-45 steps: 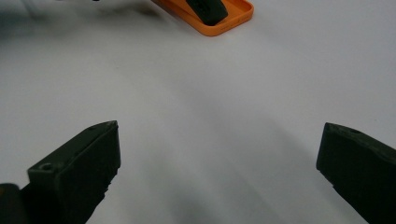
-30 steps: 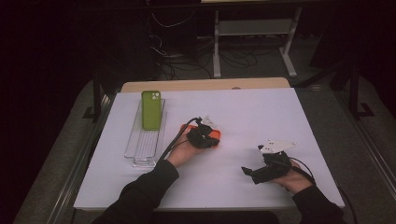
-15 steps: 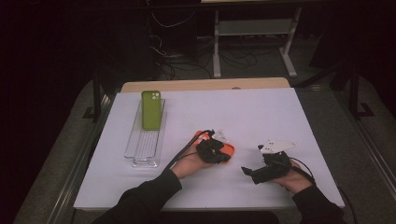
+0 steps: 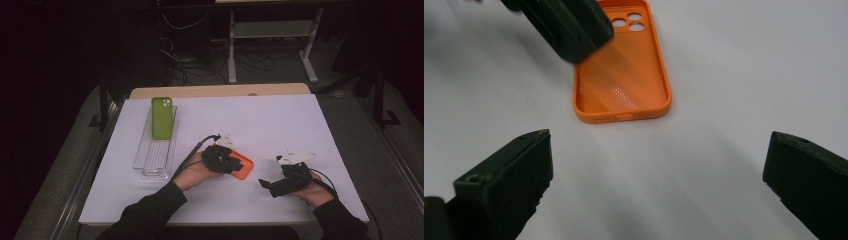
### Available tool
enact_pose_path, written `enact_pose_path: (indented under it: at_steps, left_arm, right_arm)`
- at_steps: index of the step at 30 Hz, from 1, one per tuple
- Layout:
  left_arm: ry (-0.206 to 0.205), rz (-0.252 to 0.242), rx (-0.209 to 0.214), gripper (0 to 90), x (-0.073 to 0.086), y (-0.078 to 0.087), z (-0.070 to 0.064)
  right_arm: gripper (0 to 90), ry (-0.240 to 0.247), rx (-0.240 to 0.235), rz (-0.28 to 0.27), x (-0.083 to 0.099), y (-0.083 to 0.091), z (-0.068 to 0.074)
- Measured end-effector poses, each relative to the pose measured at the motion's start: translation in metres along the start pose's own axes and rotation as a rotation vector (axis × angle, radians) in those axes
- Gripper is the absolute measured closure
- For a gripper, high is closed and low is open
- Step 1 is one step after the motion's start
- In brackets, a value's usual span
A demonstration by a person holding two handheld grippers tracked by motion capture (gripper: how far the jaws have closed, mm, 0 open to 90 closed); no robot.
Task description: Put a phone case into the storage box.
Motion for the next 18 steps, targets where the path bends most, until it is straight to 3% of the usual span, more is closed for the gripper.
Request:
enact_pose_path:
  at_steps: [11, 15, 18]
  left_arm:
    - [0.04, -0.038, -0.049, 44.8, 0.016, 0.053, 0.013]
    - [0.024, -0.031, -0.061, 33.5, 0.025, 0.069, 0.015]
    - [0.027, -0.053, -0.067, 25.9, 0.03, 0.077, 0.016]
  right_arm:
    - [0.0, 0.006, 0.001, 0.0, 0.0, -0.001, 0.0]
    - [0.0, 0.0, 0.0, 0.008, 0.0, -0.002, 0.001]
    - [0.0, 0.0, 0.001, 0.008, 0.0, -0.002, 0.001]
Point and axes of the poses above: each handheld gripper's, and its own axes: y roughly backward along the jaws, x roughly out of its underside, z roughly to its left, the point moved 3 cm from there along -y, roughly forward along the jaws, and after that the axes turned 8 degrees about -z, right-handed, at the moved point
